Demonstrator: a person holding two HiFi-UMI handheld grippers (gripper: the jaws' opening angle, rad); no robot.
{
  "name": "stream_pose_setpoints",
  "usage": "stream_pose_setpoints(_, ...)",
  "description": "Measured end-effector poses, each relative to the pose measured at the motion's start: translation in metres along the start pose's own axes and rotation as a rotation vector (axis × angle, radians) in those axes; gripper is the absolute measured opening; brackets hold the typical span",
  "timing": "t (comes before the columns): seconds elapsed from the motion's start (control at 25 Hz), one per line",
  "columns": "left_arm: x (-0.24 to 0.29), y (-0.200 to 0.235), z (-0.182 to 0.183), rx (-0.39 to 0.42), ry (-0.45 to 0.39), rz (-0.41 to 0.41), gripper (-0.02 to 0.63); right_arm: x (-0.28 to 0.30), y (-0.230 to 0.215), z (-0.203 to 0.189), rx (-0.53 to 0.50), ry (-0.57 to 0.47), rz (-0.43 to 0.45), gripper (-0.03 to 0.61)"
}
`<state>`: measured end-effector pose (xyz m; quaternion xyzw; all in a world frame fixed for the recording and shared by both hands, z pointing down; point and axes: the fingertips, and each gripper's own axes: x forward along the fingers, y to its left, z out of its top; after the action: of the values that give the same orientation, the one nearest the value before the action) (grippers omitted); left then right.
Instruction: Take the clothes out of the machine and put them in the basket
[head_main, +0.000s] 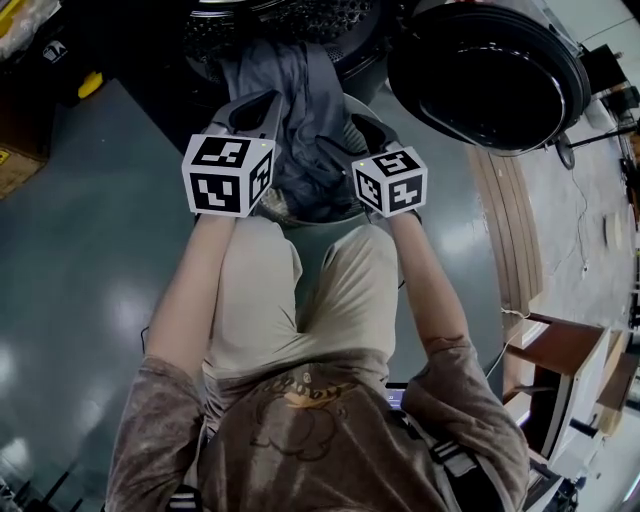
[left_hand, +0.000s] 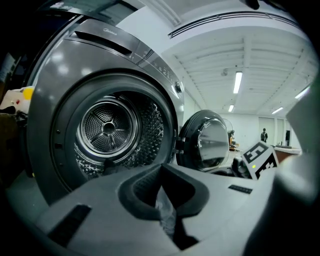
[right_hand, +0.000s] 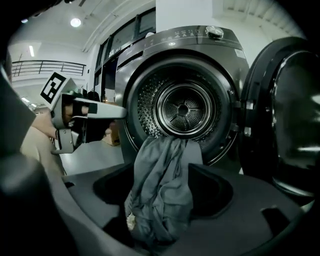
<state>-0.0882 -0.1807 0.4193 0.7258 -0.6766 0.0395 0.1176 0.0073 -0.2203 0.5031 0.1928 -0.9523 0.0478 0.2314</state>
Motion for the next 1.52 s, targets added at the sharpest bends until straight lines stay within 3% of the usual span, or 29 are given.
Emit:
stream_pose_setpoints(0.16,-0.001,0.002,0.0,-0.001,-0.004,0.004,0.008,0.045,0.0,0.011,0.019,0.003,0.024,0.368)
stream_pose_setpoints(0.48,-0.014,0.024,-0.002,-0.035,0.004,0.031,0.008,0.147,-0.019,0.046,-0.015,0.018,-0.007,0.376)
stream_pose_setpoints(0.84,-0.02,0.031,0.001,-0.053,-0.006,0.024,0.008,0.204,-0.053,0.028,0.012,0.12,-0.101,0.382)
stream_pose_setpoints(1.0,-0.021,0.035,0.0,-0.069,-0.008,0.032,0.008,0.202,-0.057,0.026,-0.006,0.117,-0.127,0.324)
stream_pose_setpoints(1.08,-0.02,0.033,0.0,-0.064,-0.005,0.027,0.008,0.201,-0.055,0.025,0.0,0.125,-0.113,0.206)
stream_pose_setpoints(1.2,-0.019,0.031,0.0,-0.056,-0.006,0.026,0.008,0.195,-0.054,0.023,0.021,0.134,-0.096,0.098)
stream_pose_setpoints(1.52,-0.022,0.033,0.0,-0.063,-0.008,0.034,0.008,0.138,-0.039,0.018,0.013,0.067,-0.071,0.077)
